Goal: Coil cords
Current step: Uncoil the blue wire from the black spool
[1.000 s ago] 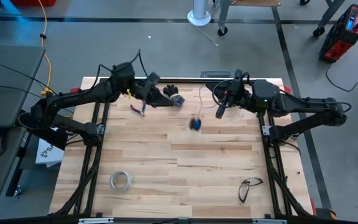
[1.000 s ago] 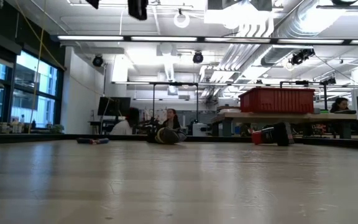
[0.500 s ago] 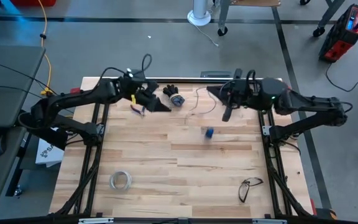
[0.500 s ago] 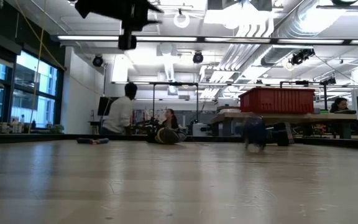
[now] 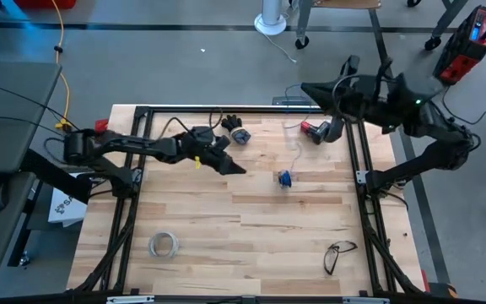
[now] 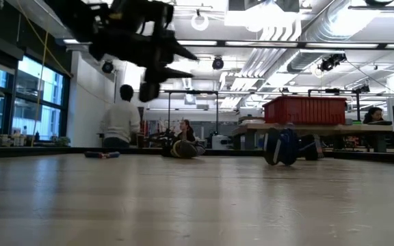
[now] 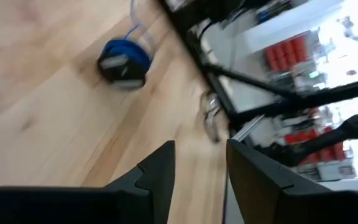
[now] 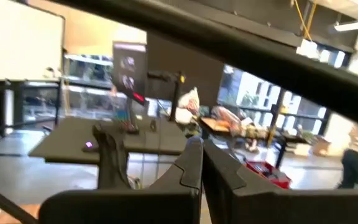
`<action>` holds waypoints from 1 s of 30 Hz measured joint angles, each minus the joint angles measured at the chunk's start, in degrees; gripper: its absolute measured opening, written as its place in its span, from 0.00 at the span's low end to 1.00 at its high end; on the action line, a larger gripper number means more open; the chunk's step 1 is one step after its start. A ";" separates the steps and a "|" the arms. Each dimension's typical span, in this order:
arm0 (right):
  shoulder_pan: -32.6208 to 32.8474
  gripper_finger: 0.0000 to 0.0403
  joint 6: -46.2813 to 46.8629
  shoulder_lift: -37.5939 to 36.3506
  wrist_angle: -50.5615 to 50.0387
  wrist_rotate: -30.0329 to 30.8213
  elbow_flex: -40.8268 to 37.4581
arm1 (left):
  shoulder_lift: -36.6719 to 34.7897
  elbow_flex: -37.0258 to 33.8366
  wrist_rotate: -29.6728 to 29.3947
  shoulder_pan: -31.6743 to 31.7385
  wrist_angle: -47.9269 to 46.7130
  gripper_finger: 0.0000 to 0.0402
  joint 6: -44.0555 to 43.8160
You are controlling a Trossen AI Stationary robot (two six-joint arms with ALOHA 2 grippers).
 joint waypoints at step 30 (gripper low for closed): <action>0.03 0.00 -5.54 16.04 -10.08 -3.96 33.41 | 23.04 18.33 -0.26 -1.40 -0.65 0.39 6.82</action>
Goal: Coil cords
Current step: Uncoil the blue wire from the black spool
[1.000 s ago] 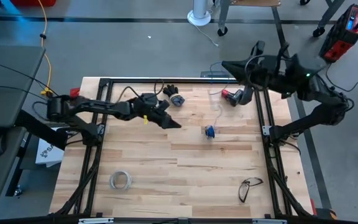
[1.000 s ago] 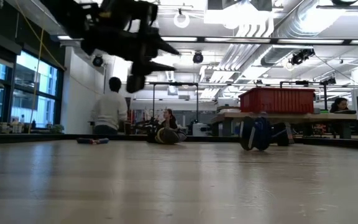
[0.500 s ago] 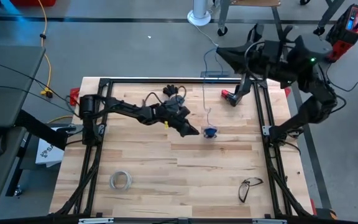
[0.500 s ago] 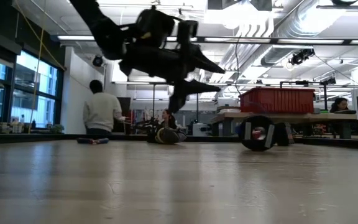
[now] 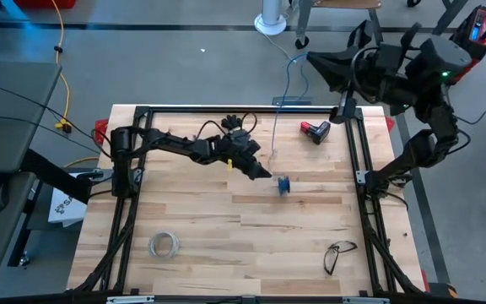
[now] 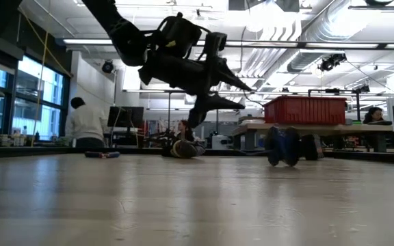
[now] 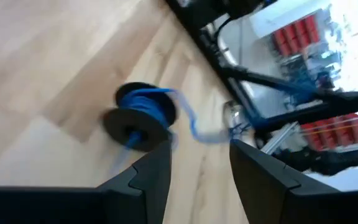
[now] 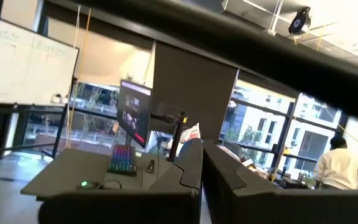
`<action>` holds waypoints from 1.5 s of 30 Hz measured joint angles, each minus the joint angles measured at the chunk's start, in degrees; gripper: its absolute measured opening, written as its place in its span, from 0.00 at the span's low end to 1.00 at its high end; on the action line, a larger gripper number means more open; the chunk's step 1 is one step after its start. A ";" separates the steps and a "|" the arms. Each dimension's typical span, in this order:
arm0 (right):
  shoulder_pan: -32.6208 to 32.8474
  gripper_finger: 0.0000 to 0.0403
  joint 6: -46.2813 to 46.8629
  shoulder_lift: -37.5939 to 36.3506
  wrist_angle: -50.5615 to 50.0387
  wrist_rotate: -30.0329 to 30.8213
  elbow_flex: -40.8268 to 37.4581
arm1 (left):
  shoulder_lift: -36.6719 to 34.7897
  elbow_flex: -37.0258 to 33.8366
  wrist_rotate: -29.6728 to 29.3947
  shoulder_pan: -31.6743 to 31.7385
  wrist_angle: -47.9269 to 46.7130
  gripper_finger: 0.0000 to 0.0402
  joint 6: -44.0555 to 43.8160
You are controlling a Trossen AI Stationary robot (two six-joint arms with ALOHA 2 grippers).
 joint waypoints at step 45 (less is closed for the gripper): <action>0.00 0.00 -1.46 -0.23 -0.48 -0.04 -0.05 | 1.95 2.75 -16.85 -7.37 3.38 0.49 41.34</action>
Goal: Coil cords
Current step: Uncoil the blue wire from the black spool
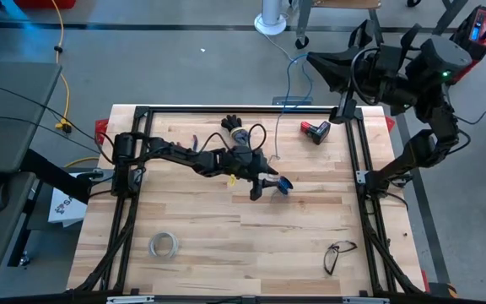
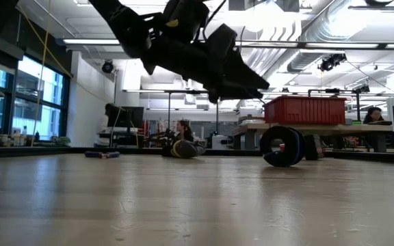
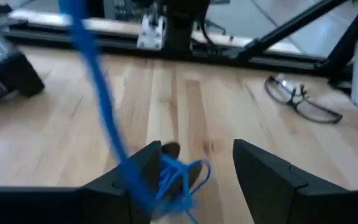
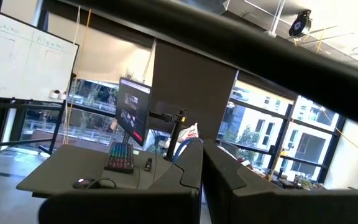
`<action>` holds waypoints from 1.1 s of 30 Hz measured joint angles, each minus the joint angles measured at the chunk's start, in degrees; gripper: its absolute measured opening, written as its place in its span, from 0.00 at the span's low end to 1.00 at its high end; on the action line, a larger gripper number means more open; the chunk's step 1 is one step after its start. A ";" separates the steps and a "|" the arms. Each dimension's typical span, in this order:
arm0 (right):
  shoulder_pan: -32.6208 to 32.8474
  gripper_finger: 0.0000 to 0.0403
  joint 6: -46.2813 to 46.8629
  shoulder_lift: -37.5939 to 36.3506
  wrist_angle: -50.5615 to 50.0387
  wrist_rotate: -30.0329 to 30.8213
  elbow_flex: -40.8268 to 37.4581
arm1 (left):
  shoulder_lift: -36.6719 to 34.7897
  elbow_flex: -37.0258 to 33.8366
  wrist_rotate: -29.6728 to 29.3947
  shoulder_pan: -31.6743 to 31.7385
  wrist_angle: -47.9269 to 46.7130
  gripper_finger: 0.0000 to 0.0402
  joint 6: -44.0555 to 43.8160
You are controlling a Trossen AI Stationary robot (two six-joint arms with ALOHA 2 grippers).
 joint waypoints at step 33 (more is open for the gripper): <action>-0.02 0.00 -0.70 0.00 0.01 0.00 0.00 | 0.06 0.00 -7.26 -1.10 -2.95 0.23 2.58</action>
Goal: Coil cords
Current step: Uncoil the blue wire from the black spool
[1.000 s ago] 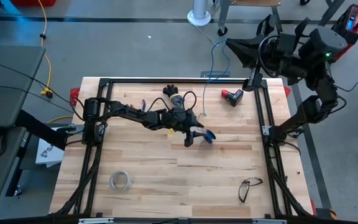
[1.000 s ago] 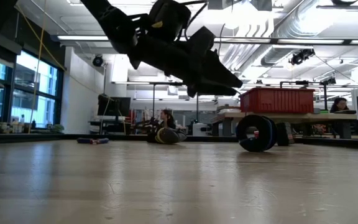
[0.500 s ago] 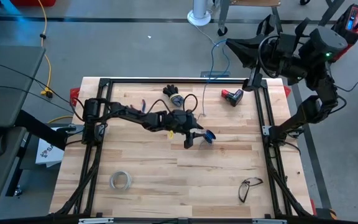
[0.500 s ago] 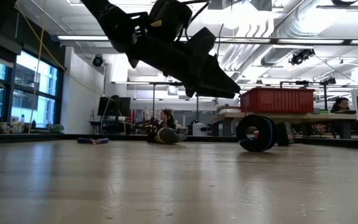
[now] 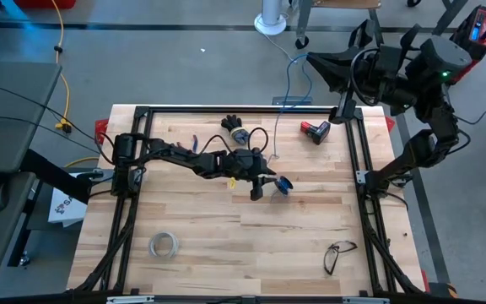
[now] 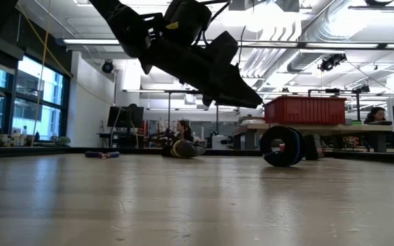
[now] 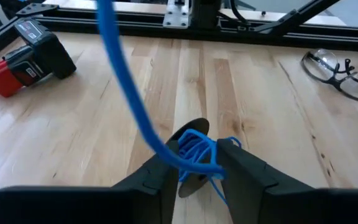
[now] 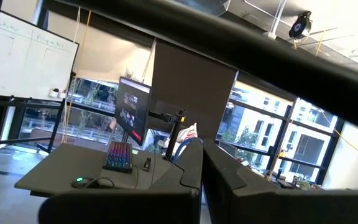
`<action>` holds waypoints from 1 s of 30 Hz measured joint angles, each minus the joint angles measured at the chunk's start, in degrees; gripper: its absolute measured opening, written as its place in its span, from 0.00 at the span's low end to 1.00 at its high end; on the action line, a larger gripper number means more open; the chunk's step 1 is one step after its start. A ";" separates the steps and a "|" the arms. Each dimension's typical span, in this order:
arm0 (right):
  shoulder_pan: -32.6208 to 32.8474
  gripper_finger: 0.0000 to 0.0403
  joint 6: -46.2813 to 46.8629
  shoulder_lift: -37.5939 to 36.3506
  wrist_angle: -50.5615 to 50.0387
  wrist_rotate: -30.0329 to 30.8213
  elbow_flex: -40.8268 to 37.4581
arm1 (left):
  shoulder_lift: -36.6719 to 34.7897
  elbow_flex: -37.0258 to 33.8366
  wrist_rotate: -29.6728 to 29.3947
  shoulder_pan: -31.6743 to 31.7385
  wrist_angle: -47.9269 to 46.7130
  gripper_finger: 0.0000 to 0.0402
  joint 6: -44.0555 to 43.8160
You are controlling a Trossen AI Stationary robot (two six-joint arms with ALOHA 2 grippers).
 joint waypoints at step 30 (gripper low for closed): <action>-0.55 0.00 -2.29 -0.88 -2.64 9.09 -0.02 | -1.51 0.24 4.15 -0.47 -1.50 0.00 -7.11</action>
